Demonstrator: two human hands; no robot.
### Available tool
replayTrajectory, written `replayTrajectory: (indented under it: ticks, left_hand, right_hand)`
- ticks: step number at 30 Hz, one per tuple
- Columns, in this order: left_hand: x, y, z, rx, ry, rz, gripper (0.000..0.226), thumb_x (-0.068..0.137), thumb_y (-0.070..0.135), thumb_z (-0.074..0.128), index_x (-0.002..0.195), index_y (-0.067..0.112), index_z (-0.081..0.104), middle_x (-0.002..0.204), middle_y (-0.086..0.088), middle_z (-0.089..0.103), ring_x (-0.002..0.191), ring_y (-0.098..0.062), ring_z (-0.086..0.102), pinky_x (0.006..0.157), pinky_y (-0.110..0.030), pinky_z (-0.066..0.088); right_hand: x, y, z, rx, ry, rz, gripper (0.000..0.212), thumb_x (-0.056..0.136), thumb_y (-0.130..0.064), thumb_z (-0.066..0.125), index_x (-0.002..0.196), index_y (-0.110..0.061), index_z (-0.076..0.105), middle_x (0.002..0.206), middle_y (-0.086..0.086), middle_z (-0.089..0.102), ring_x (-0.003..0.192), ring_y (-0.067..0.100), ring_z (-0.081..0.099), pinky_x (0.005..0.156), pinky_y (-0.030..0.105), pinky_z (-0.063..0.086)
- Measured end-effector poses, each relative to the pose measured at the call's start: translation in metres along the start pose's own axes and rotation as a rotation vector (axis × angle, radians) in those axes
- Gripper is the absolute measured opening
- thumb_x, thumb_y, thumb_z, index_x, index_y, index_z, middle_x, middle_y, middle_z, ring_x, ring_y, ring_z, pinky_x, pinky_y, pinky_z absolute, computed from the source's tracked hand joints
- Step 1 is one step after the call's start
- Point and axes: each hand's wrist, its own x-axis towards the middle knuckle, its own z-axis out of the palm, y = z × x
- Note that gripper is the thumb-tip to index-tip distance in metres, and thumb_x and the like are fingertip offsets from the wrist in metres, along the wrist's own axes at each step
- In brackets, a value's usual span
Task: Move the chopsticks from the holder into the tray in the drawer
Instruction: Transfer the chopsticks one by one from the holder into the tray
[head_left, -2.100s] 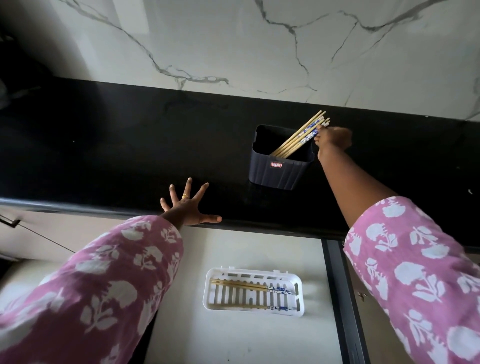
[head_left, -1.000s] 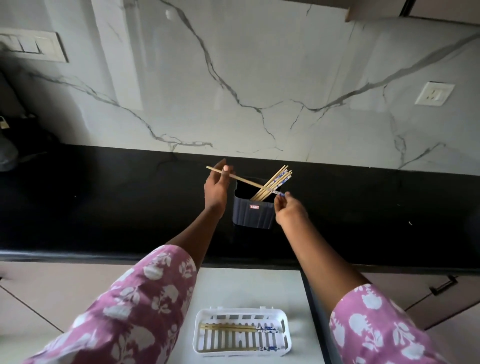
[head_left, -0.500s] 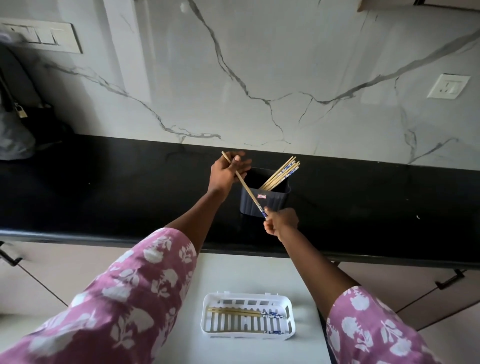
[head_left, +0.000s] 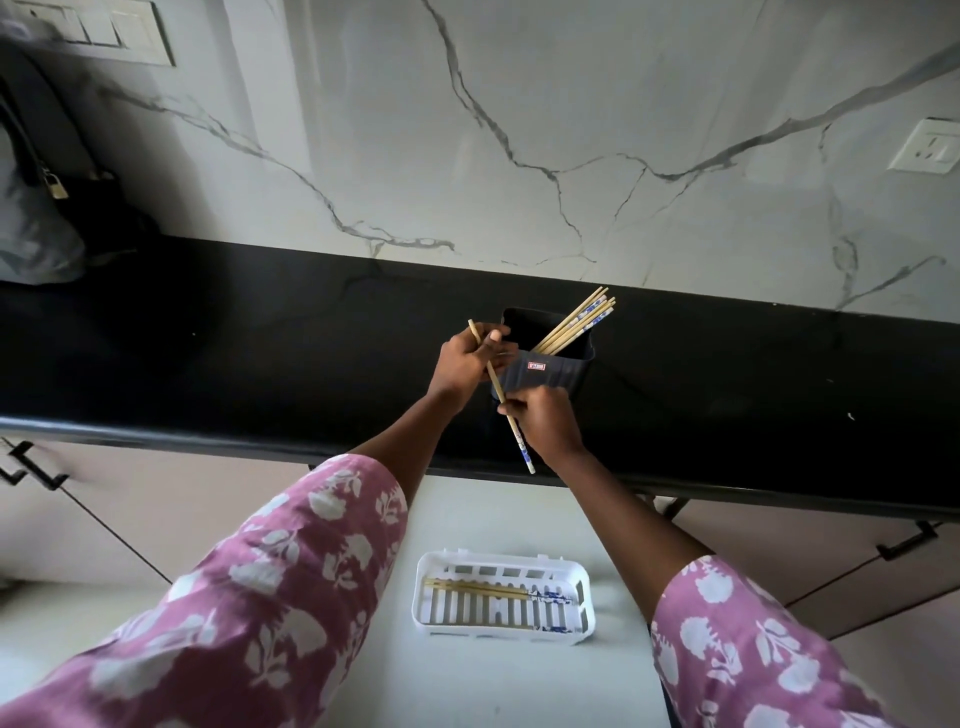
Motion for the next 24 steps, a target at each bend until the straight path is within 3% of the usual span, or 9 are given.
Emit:
replayTrajectory:
  ticks: [2,4,7,10,13,16,24]
  left_hand:
    - [-0.003,-0.013,-0.008,0.109,0.04,-0.017,0.035,0.09,0.042,0.057,0.113,0.017,0.062,0.109,-0.012,0.067,0.1,-0.021,0.066,0.093,-0.045,0.053]
    - [-0.006,-0.026,-0.019,0.235,0.071,-0.078,0.058,0.082,0.063,0.05,0.122,0.021,0.059,0.12,-0.01,0.063,0.116,-0.025,0.059,0.102,-0.044,0.045]
    - [-0.009,-0.045,-0.034,0.4,0.052,-0.25,0.063,0.096,0.058,0.03,0.142,0.016,0.042,0.144,-0.013,0.045,0.135,-0.03,0.038,0.111,-0.041,0.029]
    - [-0.008,-0.076,-0.044,0.668,-0.017,-0.473,0.057,0.1,0.049,0.023,0.148,0.018,0.029,0.157,-0.012,0.018,0.145,-0.032,0.015,0.117,-0.044,0.013]
    - [-0.011,-0.106,-0.05,0.838,-0.057,-0.597,0.053,0.1,0.05,0.024,0.149,0.032,0.02,0.161,-0.005,-0.001,0.147,-0.027,-0.005,0.117,-0.048,-0.002]
    - [-0.012,-0.118,-0.049,0.975,-0.082,-0.589,0.056,0.099,0.05,0.025,0.151,0.032,0.01,0.16,-0.004,-0.011,0.146,-0.025,-0.014,0.116,-0.049,-0.005]
    - [-0.002,-0.121,-0.042,1.156,-0.166,-0.649,0.076,0.091,0.065,0.031,0.151,0.03,0.0,0.159,0.001,-0.014,0.144,-0.039,-0.013,0.113,-0.056,-0.001]
  right_hand:
    - [-0.005,0.006,0.008,0.01,-0.051,0.05,0.018,0.084,-0.014,0.068,0.097,-0.003,0.074,0.091,0.015,0.076,0.084,0.026,0.071,0.071,0.016,0.041]
    - [-0.013,0.014,0.015,0.024,-0.098,0.116,0.016,0.082,-0.014,0.069,0.093,-0.005,0.075,0.086,0.016,0.075,0.081,0.028,0.07,0.069,0.018,0.041]
    - [-0.031,0.024,0.023,0.09,-0.187,0.211,0.015,0.081,-0.012,0.069,0.092,-0.004,0.075,0.08,0.021,0.073,0.077,0.032,0.069,0.07,0.028,0.051]
    - [-0.057,0.035,0.038,0.055,-0.347,0.243,0.018,0.082,-0.012,0.068,0.096,-0.005,0.075,0.088,0.019,0.074,0.085,0.03,0.068,0.072,0.026,0.046]
    - [-0.087,0.049,0.058,-0.024,-0.565,0.226,0.017,0.086,-0.015,0.062,0.094,-0.005,0.073,0.092,0.017,0.073,0.087,0.029,0.067,0.072,0.024,0.045]
    - [-0.109,0.062,0.078,-0.134,-0.692,0.167,0.019,0.089,-0.015,0.055,0.093,-0.006,0.071,0.092,0.015,0.072,0.087,0.03,0.067,0.076,0.03,0.051]
    - [-0.137,0.074,0.106,-0.376,-0.843,0.092,0.018,0.087,0.0,0.046,0.091,0.0,0.064,0.1,0.021,0.066,0.095,0.038,0.062,0.066,0.032,0.04]
